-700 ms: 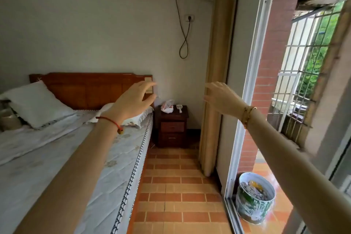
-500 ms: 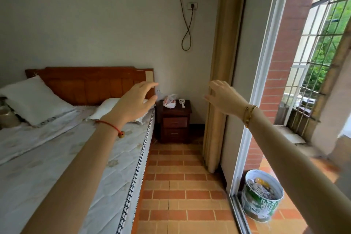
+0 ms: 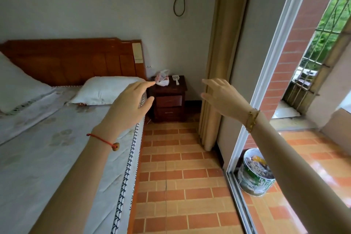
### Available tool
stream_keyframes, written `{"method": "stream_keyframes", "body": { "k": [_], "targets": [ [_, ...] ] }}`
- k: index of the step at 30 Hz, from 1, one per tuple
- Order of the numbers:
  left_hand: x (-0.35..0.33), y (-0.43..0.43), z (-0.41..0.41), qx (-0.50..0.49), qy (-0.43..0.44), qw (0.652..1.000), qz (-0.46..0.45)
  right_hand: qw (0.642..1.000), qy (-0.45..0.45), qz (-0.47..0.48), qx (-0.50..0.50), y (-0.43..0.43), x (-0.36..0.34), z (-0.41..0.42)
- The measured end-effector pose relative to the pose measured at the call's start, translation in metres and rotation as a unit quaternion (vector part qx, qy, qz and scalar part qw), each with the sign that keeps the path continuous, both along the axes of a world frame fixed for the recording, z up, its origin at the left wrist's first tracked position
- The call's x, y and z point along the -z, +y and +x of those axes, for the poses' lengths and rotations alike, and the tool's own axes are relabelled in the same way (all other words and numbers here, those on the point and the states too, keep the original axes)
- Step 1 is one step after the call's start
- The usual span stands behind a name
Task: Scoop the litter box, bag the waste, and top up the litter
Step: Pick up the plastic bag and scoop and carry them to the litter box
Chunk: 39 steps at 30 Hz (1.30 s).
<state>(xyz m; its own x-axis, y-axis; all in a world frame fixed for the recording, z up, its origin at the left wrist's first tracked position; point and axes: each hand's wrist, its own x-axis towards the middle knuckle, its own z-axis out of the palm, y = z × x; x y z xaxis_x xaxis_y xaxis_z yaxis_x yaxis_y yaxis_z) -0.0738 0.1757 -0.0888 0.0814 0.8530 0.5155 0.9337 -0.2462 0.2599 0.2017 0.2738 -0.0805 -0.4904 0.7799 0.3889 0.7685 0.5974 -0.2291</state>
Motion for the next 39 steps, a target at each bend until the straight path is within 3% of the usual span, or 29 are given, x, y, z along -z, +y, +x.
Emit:
{"method": "stream_keyframes", "body": {
  "k": [20, 39],
  "targets": [
    [0.053, 0.235, 0.029, -0.047, -0.021, 0.997, -0.059, 0.999, -0.03, -0.01, -0.017, 0.253, 0.052, 0.021],
    [0.099, 0.391, 0.004, -0.094, -0.025, 0.988, -0.118, 0.996, -0.042, -0.063, -0.05, 0.418, 0.108, -0.013]
  ]
}}
